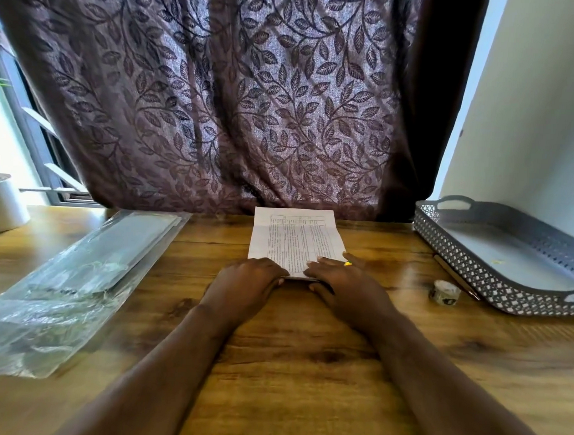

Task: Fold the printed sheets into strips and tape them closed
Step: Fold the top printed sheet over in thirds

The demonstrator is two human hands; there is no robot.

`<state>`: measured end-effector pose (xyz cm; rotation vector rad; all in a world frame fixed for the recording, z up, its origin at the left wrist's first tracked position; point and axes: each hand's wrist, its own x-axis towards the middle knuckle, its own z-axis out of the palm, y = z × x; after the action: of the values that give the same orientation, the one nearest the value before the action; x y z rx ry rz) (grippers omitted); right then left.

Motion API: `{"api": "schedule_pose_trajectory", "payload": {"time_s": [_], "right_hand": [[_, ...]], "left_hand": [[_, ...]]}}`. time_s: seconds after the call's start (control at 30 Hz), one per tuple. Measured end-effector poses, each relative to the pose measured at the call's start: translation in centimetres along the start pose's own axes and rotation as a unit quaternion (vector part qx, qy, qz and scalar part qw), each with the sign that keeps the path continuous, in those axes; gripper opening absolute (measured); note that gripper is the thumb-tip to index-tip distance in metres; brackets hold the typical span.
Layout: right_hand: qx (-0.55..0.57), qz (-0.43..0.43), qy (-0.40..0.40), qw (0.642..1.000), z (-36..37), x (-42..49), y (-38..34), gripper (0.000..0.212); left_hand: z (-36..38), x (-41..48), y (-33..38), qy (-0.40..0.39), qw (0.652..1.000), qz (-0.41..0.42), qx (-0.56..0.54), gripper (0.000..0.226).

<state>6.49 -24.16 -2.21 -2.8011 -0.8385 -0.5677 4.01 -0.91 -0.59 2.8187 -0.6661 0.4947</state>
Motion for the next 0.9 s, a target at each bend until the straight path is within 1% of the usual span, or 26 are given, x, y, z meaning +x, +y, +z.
{"api": "schedule_pose_trajectory", "payload": {"time_s": [0.13, 0.33, 0.4, 0.43, 0.53, 0.57, 0.6, 0.63, 0.7, 0.73, 0.9], "right_hand": [[0.036, 0.039, 0.016, 0.998, -1.0, -0.7, 1.3, 0.029], [0.043, 0.036, -0.029, 0.998, -1.2, -0.5, 2.5, 0.036], [0.056, 0.044, -0.040, 0.997, -1.0, -0.3, 2.5, 0.037], [0.065, 0.053, -0.045, 0.995, -1.0, -0.4, 2.6, 0.037], [0.087, 0.074, -0.042, 0.993, -0.9, -0.4, 3.0, 0.035], [0.092, 0.076, -0.037, 0.992, -0.9, -0.4, 3.0, 0.034], [0.092, 0.076, -0.033, 0.992, -0.8, -0.4, 3.0, 0.034], [0.088, 0.075, -0.032, 0.993, -0.7, -0.4, 3.0, 0.033], [0.078, 0.076, -0.032, 0.994, -0.8, -0.6, 2.9, 0.034], [0.078, 0.077, -0.030, 0.993, -0.9, -0.7, 2.9, 0.036], [0.095, 0.074, -0.028, 0.992, -1.2, -0.9, 2.7, 0.045]], "left_hand": [[-0.2, -0.2, 0.0, 0.003, 1.000, 0.000, 0.009, 0.032], [-0.1, 0.1, -0.5, 0.007, 1.000, 0.004, 0.000, 0.030], [0.2, 0.2, -0.8, 0.011, 1.000, 0.004, -0.002, 0.033], [0.4, 0.2, -0.9, 0.009, 1.000, -0.002, -0.011, 0.038], [0.6, 0.2, -1.5, 0.028, 0.996, -0.028, -0.079, 0.066], [0.6, 0.3, -1.7, 0.040, 0.994, -0.033, -0.095, 0.068], [0.6, 0.3, -1.9, 0.048, 0.993, -0.038, -0.104, 0.065], [0.7, 0.4, -2.1, 0.049, 0.992, -0.042, -0.106, 0.058], [0.9, 0.4, -2.3, 0.024, 0.992, -0.058, -0.107, 0.042], [0.9, 0.3, -2.3, 0.008, 0.991, -0.067, -0.112, 0.039], [0.7, 0.2, -2.1, -0.002, 0.990, -0.075, -0.119, 0.037]]}}
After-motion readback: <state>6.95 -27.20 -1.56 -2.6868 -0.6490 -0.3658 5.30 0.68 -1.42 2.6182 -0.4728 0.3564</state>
